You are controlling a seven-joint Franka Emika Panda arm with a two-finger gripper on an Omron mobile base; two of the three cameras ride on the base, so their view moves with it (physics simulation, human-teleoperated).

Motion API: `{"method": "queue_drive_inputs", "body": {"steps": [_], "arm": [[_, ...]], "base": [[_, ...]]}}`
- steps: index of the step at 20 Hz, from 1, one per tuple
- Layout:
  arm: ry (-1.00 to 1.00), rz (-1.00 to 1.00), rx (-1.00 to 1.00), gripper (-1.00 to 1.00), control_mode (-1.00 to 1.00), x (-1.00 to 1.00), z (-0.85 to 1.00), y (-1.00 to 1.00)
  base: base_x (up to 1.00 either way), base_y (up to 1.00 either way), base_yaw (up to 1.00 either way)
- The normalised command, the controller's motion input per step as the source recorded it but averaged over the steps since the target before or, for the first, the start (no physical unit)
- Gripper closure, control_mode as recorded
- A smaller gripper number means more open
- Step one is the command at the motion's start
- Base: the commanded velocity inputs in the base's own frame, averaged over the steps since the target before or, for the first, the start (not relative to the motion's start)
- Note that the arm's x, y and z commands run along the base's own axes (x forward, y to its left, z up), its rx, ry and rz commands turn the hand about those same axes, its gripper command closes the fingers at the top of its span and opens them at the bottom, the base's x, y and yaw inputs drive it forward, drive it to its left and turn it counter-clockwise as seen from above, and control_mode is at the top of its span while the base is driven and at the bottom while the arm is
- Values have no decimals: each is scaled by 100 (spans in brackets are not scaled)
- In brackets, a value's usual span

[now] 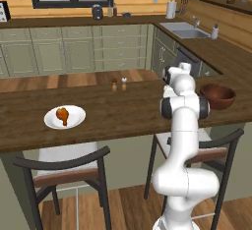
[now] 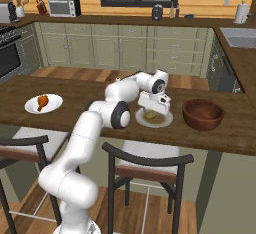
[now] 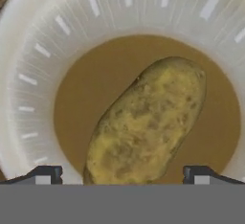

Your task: Pick the chicken drumstick and potato from their plates and place them in the bowl. Then put the bowl in the fridge.

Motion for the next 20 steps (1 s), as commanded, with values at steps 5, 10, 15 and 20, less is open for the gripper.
{"method": "queue_drive_inputs", "body": {"steps": [5, 10, 15, 20], "arm": [[0, 0, 0, 100, -100, 4, -57, 0], [-5, 0, 0, 100, -100, -46, -45, 0], [-17, 0, -3, 100, -100, -100, -54, 47], [-42, 0, -19, 100, -100, -100, -27, 82]], "base": [[0, 0, 0], [0, 0, 0], [0, 0, 0], [0, 0, 0]]}}
